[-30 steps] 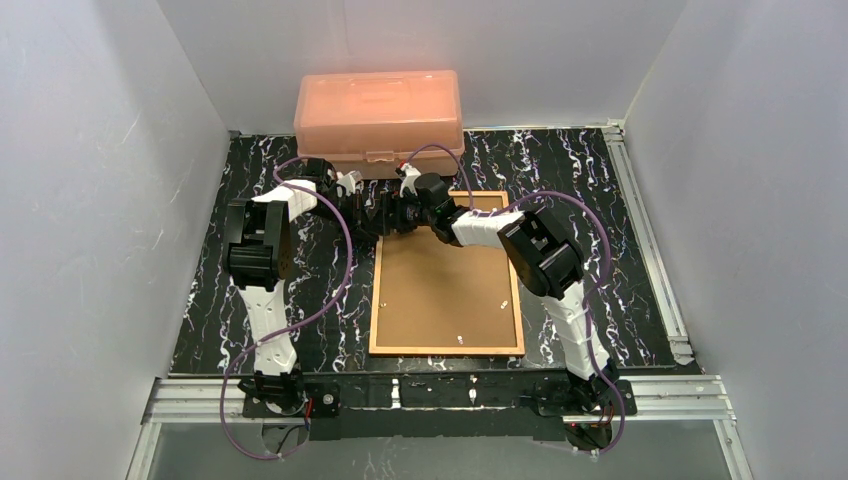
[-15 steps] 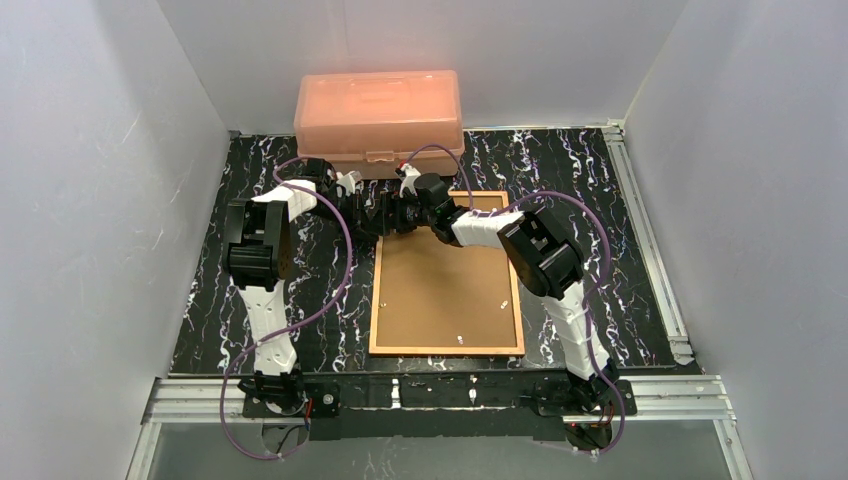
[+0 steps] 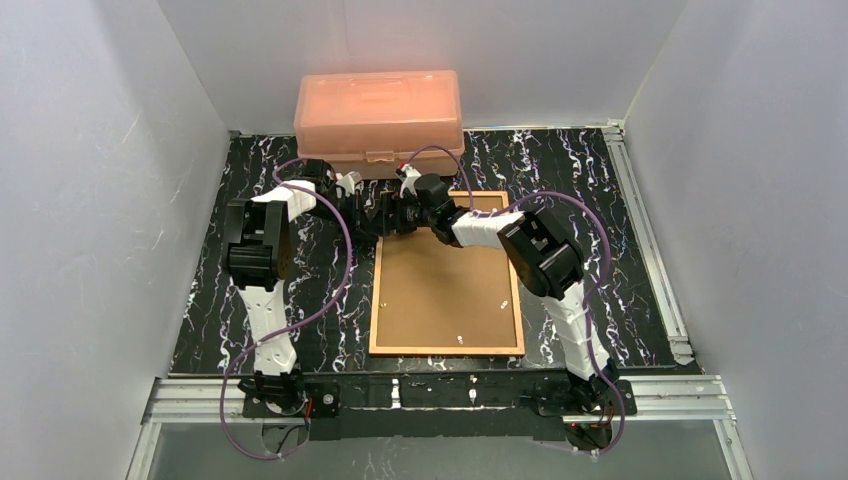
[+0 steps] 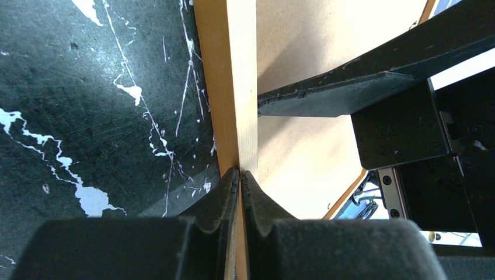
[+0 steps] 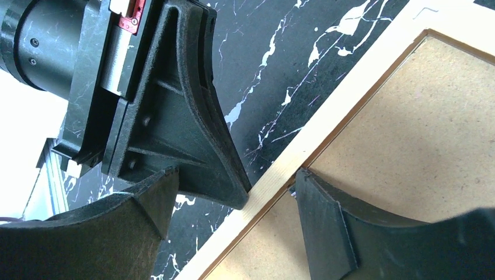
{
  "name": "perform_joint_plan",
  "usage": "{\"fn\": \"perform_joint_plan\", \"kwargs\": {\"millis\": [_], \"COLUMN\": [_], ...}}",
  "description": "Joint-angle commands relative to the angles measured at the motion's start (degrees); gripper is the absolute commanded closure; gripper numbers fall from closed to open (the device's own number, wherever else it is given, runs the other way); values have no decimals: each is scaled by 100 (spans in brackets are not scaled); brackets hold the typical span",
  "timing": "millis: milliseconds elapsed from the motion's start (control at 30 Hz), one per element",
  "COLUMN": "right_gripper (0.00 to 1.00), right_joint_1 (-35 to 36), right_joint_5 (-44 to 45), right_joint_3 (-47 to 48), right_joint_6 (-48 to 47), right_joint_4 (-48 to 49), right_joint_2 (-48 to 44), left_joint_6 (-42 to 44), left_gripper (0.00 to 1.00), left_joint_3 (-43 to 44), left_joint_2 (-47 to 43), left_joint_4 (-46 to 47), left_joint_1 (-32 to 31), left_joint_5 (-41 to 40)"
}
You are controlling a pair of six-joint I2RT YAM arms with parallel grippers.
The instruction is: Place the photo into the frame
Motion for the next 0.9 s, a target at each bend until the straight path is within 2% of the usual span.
{"fn": "perform_joint_plan", "kwargs": {"millis": [0,267,433,667,867], "right_gripper": [18,9,8,21,28], "right_joint_1": [189,139,336,1366,1880], "right_joint_5": [-300,223,1122,3193,3973], "right_joint_3": [-7,751,805,1307,2079], "right_joint_6": [-13,-499,-828,-1203,-1251], "right_joint_4": [59,-662,-1473,-3561,-4580], "right_joint_2": [-357,-665,-1107,-933,-350], "left_joint_6": [40,314,866,1486,1698], "left_gripper": [96,95,93,93,93], "left_joint_3": [-120,-210,11,292,207], "left_joint_2": [-308,-744,-1249,-1810,-2157], "left_joint_4": [-60,-483,-1424,-2463,-2781], "left_joint_1": [8,150,745,1792,2353], "left_joint_5": [44,245,456,415,466]}}
